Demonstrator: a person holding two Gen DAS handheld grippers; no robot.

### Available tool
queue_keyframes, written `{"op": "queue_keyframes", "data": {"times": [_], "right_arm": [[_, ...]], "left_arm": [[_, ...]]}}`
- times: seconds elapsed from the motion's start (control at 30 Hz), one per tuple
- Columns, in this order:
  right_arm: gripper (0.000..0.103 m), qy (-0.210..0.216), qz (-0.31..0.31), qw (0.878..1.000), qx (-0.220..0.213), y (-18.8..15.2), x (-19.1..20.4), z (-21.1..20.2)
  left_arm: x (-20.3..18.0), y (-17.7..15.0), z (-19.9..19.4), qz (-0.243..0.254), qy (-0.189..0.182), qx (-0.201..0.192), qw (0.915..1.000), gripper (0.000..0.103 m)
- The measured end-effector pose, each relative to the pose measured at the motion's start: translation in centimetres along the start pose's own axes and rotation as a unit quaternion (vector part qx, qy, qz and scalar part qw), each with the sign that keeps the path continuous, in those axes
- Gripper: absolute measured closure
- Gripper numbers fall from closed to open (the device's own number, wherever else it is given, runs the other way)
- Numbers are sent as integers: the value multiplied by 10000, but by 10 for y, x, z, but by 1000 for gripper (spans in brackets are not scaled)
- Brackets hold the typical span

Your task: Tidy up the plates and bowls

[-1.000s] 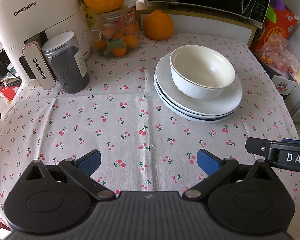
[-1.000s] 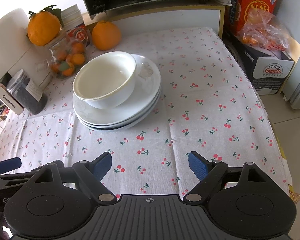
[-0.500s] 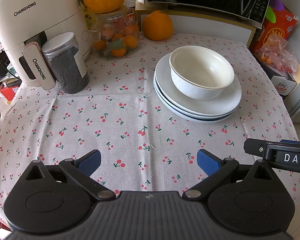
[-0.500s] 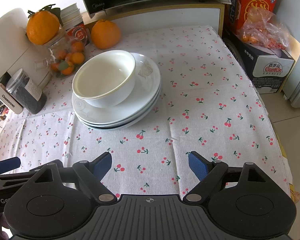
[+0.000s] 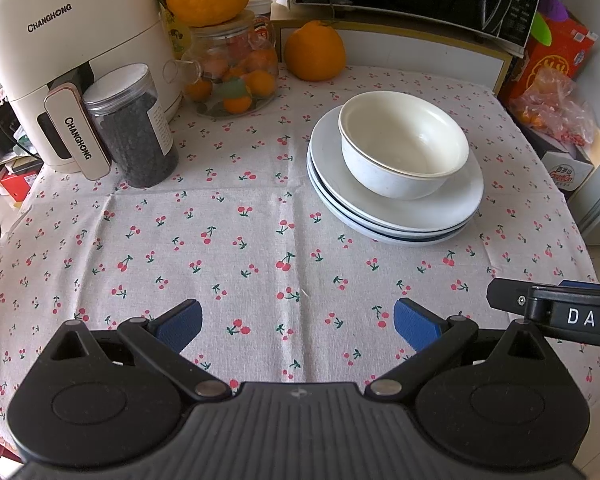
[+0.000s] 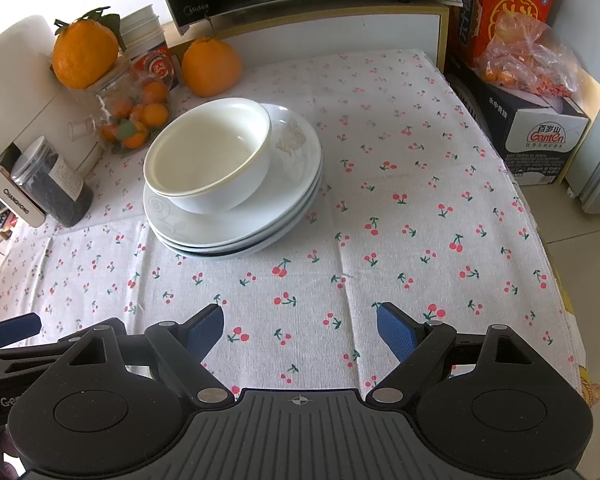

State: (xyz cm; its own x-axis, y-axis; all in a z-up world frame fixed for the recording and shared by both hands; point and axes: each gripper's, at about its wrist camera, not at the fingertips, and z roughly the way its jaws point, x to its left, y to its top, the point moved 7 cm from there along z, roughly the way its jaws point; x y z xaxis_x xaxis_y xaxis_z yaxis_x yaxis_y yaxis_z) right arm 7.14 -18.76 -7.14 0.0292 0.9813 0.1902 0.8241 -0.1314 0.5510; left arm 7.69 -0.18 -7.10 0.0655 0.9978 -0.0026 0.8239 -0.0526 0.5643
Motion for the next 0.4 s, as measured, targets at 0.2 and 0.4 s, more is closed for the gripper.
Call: {"op": "queue_keyframes", "data": {"times": [0.2, 0.4], "right_arm": [[17, -8, 4, 10000, 8, 1, 0, 0], [17, -33, 11, 10000, 4, -1, -1, 2]], "left_arm": [[0, 0, 0, 2, -25, 3, 10000, 1], [0, 0, 1, 27, -89, 28, 10000, 1]]}}
